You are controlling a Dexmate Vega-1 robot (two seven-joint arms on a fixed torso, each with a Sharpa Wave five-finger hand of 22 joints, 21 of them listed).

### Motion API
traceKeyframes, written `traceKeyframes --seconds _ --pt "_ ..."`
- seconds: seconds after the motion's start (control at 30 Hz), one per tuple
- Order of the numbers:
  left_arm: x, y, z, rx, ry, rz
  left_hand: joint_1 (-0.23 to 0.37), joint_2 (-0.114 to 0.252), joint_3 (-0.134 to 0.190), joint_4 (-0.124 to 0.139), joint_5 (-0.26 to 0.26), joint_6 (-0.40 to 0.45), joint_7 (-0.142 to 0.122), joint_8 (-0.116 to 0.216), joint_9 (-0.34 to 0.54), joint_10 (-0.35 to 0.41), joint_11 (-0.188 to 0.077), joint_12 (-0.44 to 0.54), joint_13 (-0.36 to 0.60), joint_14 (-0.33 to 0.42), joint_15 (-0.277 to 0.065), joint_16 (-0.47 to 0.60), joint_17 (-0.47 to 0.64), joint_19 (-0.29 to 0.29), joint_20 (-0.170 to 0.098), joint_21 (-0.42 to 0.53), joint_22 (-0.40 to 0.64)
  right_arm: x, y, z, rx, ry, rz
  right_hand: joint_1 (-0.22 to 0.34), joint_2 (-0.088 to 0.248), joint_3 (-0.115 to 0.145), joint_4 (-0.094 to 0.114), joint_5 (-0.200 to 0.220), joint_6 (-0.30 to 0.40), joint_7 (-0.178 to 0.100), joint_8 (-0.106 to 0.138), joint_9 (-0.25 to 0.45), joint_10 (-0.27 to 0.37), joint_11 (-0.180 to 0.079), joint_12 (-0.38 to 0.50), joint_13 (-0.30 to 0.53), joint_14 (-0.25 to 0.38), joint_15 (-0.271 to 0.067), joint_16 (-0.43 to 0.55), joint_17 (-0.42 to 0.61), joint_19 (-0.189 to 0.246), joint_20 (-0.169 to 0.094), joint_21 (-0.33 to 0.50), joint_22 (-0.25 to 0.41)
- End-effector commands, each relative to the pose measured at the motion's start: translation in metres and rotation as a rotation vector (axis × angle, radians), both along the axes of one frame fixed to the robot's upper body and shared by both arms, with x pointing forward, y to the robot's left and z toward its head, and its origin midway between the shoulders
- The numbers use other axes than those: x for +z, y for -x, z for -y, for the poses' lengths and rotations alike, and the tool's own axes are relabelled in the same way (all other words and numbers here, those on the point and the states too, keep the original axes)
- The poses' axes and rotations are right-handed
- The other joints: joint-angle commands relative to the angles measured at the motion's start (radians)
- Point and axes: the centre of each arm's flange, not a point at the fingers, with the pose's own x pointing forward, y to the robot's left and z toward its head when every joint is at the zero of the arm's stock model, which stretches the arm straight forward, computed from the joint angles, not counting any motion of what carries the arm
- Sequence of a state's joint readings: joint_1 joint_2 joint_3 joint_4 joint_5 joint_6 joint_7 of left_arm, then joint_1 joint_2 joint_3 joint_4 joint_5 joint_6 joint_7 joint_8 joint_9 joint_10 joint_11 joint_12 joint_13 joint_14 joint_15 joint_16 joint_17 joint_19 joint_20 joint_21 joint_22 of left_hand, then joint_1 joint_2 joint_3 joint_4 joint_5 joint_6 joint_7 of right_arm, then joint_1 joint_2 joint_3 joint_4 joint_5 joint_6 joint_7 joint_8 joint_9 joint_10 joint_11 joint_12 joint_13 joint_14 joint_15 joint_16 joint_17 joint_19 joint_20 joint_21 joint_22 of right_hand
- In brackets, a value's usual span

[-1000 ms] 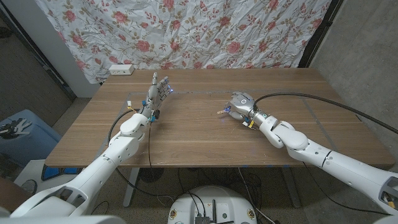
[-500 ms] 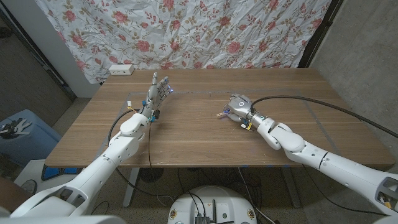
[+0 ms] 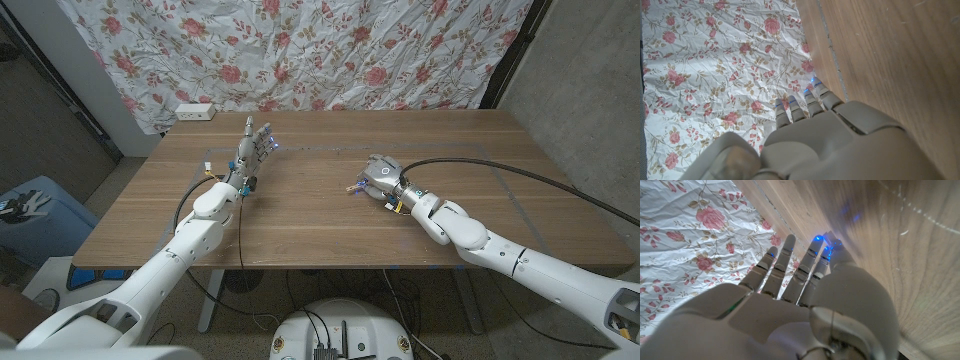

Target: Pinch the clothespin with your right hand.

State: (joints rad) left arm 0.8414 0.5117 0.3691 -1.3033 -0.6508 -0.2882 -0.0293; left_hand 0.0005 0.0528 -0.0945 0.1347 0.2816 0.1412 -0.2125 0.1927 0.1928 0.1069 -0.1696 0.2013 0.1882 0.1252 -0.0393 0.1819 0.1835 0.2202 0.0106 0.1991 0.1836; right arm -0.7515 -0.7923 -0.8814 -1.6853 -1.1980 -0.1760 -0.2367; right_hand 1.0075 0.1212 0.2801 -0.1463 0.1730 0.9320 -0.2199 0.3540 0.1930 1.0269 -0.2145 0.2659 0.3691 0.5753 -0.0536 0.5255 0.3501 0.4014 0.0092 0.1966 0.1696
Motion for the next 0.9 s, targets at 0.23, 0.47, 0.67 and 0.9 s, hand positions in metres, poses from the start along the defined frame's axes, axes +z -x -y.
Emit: traceKeyframes --seconds 0.23,0.47,0.67,0.9 --pt "0.0001 0.0000 0.0001 0.000 0.000 0.000 0.003 0.008 0.001 0.006 0.008 0.000 -0.009 0.006 0.005 0.003 -0.008 0.006 0.002 0.009 -0.008 0.008 0.004 0.007 -0.001 0.007 0.002 -0.0063 0.0079 -0.0103 -0.004 -0.005 -0.022 -0.026 -0.005 -0.008 0.004 0.000 -0.004 -0.002 -0.008 0.002 -0.023 0.005 -0.010 -0.001 -0.016 -0.147 -0.008 0.003 -0.007 0.009 -0.005 0.004" --pt "0.0001 0.0000 0.0001 0.000 0.000 0.000 0.003 0.008 0.001 0.006 0.008 0.000 -0.009 0.006 0.005 0.002 -0.008 0.006 0.002 0.009 -0.007 0.008 0.004 0.006 -0.001 0.007 0.002 -0.0057 0.0114 -0.0121 -0.003 -0.019 -0.023 -0.040 -0.021 -0.020 0.004 -0.001 -0.022 -0.002 -0.018 0.002 -0.043 0.005 -0.020 -0.001 -0.026 -0.144 -0.010 0.007 -0.009 0.016 -0.004 0.004" --pt "0.0000 0.0000 0.0002 0.000 0.000 0.000 0.003 0.008 0.001 0.006 0.008 0.000 -0.009 0.006 0.005 0.004 -0.006 0.006 0.002 0.009 -0.006 0.008 0.004 0.006 -0.001 0.007 0.002 -0.0025 0.0115 -0.0124 -0.007 -0.042 -0.042 -0.057 -0.038 -0.033 0.005 -0.001 -0.044 -0.002 -0.031 0.001 -0.072 0.007 -0.032 -0.001 -0.039 -0.141 -0.014 0.011 -0.015 0.029 -0.005 0.004" --pt "0.0000 -0.0001 0.0002 0.000 0.000 0.000 0.003 0.008 0.001 0.006 0.008 0.000 -0.009 0.006 0.005 0.002 -0.007 0.006 0.002 0.009 -0.006 0.008 0.004 0.006 -0.002 0.007 0.002 0.0006 0.0132 -0.0142 0.018 -0.060 -0.047 -0.063 -0.051 -0.041 0.002 -0.001 -0.048 -0.003 -0.034 0.002 -0.086 0.004 -0.037 0.000 -0.049 -0.142 -0.014 0.015 -0.016 0.036 -0.004 0.004"
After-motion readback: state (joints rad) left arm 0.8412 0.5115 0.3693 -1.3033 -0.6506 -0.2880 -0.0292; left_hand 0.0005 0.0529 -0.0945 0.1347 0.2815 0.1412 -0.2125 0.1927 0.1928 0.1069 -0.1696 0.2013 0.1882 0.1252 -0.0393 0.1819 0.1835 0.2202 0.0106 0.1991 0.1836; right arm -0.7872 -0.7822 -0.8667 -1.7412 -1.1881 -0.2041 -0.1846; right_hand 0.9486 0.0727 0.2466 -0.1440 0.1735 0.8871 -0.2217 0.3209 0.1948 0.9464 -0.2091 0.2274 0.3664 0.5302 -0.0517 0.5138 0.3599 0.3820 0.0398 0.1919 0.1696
